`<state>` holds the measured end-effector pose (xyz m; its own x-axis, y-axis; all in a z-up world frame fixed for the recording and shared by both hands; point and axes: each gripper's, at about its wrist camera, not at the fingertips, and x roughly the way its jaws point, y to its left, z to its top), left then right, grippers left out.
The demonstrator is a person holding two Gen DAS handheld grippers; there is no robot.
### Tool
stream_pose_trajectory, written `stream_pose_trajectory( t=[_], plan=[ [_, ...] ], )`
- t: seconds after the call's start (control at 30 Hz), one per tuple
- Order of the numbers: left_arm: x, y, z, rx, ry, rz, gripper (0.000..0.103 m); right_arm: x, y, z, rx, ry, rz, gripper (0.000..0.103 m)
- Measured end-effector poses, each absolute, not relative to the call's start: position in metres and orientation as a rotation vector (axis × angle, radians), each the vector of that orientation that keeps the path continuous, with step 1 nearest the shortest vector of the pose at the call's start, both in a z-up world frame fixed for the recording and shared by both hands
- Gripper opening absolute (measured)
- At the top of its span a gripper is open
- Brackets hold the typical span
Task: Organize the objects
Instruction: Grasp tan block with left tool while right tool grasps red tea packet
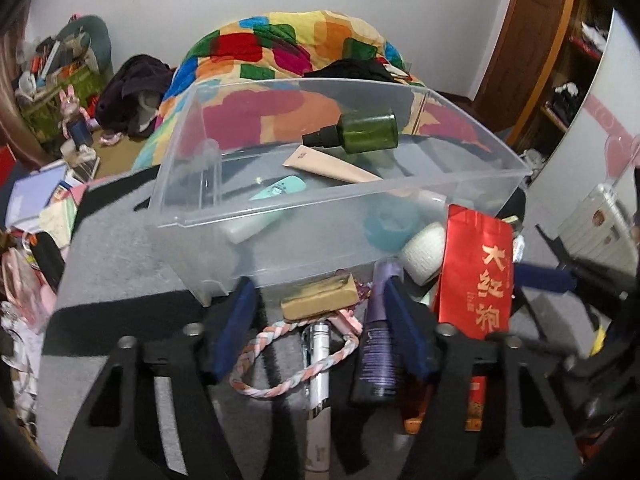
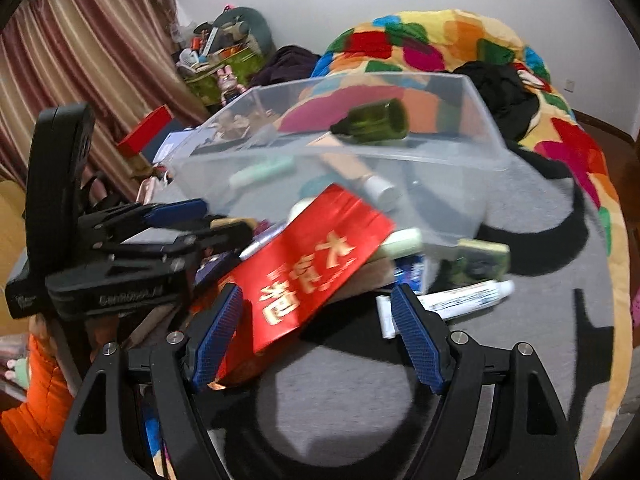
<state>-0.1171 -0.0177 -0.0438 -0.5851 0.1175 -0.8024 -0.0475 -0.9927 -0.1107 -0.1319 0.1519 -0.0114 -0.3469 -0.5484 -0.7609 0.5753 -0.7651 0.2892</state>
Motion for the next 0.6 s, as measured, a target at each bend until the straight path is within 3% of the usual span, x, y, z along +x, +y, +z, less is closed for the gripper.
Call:
stream_pose_trajectory(
  t=[0.07,0.23,0.6],
  plan=[
    [-0.118,-0.018,-0.047,-1.397,-0.137,2.698,0.041,-0.131,0.149,-0.013,1.194,0.033,-2.115,0.07],
    [-0.111,-0.02,-0.046,-1.369,-0.149,2.702,0.04,-0.128,0.144,-0.015,1.202,0.007,-2.066,0.066],
    [-0.071,-0.028,-0.026,-1.252,-0.13,2.811,0.04,-0.12,0.141,0.002,1.121,-0.003,-2.066,0.026]
  ],
)
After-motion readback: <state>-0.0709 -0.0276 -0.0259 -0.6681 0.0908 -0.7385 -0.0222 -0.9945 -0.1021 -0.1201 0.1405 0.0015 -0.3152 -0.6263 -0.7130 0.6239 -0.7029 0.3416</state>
